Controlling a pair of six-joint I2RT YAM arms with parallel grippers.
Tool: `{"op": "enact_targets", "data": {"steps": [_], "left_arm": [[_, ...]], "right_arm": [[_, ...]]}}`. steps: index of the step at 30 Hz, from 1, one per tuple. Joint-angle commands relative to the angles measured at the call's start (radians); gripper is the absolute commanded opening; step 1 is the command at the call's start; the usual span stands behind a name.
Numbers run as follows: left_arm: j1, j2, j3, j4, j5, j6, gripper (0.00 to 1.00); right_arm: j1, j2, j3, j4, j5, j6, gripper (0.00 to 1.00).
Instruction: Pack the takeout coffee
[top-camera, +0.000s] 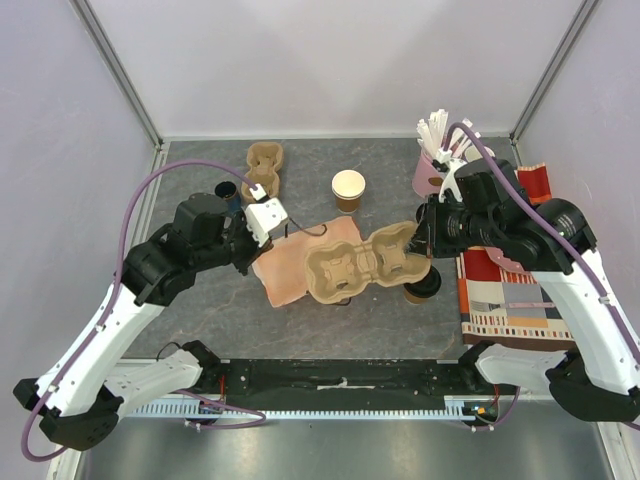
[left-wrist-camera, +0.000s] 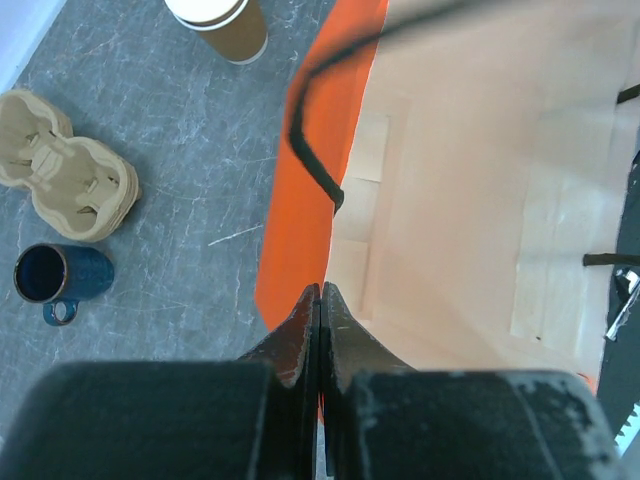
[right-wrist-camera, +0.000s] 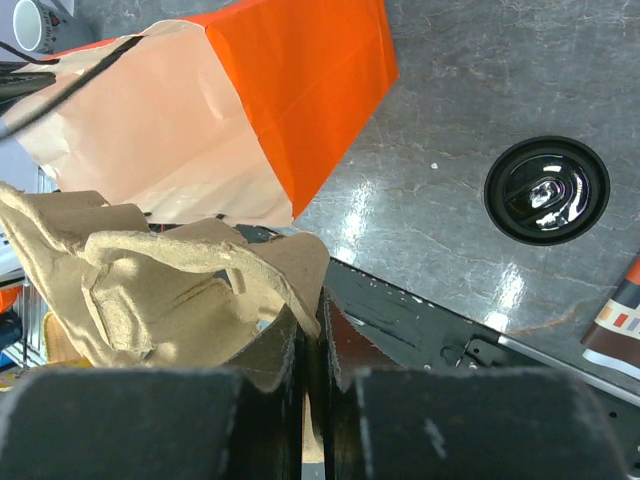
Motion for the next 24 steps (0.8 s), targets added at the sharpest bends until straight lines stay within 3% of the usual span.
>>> {"op": "enact_targets", "data": {"steps": [1, 14, 24], "left_arm": [[-0.004, -0.024, -0.020, 0.038, -0.001, -0.025, 0.02], [-0.008, -0.036, 0.000, 0.028, 0.082, 0.035, 0.02], [-0.025, -0.002, 0.013, 0.045, 0.062, 0.041, 0.02]], "right_arm": [[0.007, -0.011, -0.010, -0.071, 0.016, -0.019, 0.00], [0.010, 0.127, 0.063, -0.025, 0.059, 0.041, 0.00], [0.092, 0.200, 0.145, -0.034, 0.162, 0.150, 0.00]]}}
